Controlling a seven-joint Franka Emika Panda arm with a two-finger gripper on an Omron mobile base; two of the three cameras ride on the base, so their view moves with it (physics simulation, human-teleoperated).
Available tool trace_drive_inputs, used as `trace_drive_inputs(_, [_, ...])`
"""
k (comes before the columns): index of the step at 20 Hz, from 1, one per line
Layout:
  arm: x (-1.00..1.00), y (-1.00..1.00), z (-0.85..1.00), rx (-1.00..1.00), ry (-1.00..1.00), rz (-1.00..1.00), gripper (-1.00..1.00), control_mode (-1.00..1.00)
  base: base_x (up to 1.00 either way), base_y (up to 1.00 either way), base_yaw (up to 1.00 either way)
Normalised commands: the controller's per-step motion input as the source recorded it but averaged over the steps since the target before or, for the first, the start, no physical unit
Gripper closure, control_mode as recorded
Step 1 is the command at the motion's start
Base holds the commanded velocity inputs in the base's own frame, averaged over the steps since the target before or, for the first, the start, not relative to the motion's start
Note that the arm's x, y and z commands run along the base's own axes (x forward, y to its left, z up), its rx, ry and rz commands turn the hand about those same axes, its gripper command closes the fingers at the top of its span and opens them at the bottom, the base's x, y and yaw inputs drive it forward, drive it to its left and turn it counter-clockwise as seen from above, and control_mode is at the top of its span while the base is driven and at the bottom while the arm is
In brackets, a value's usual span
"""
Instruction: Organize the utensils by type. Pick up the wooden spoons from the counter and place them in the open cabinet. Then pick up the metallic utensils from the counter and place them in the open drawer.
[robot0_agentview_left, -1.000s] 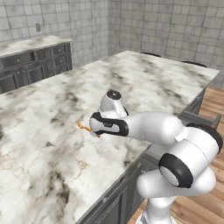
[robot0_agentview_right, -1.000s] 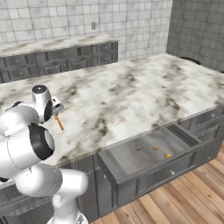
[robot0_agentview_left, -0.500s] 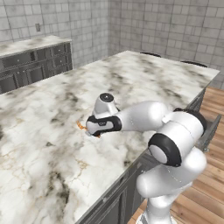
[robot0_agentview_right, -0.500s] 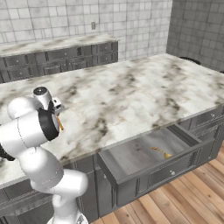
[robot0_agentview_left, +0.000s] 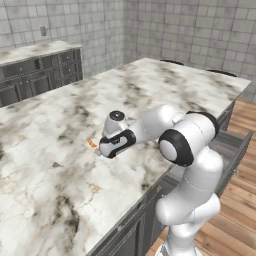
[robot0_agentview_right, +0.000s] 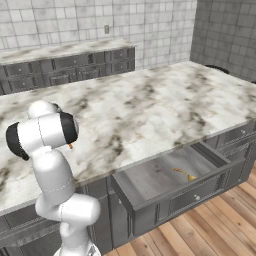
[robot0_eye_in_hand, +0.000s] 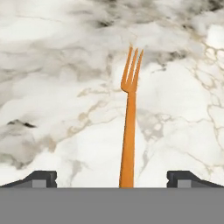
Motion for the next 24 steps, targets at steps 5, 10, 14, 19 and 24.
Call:
trace_drive_inputs(5, [0.38,0.16,-0.40,0.00,0.06,-0.04,-1.00,-1.00,0.00,0.00,0.00])
trace_drive_inputs(10, [0.35,0.09,-0.36,0.00,0.02,-0.03,-1.00,-1.00,0.00,0.00,0.00])
trace_drive_inputs(14, [0.37,0.04,-0.39,0.00,0.00,-0.02,-1.00,-1.00,0.00,0.00,0.00])
trace_drive_inputs(19, [0.36,0.04,-0.44,-0.01,0.02,-0.02,-1.00,-1.00,0.00,0.00,0.00])
trace_drive_inputs(24, [0.12,-0.01,-0.47,0.00,0.02,-0.01,1.00,-1.00,0.00,0.00,0.00])
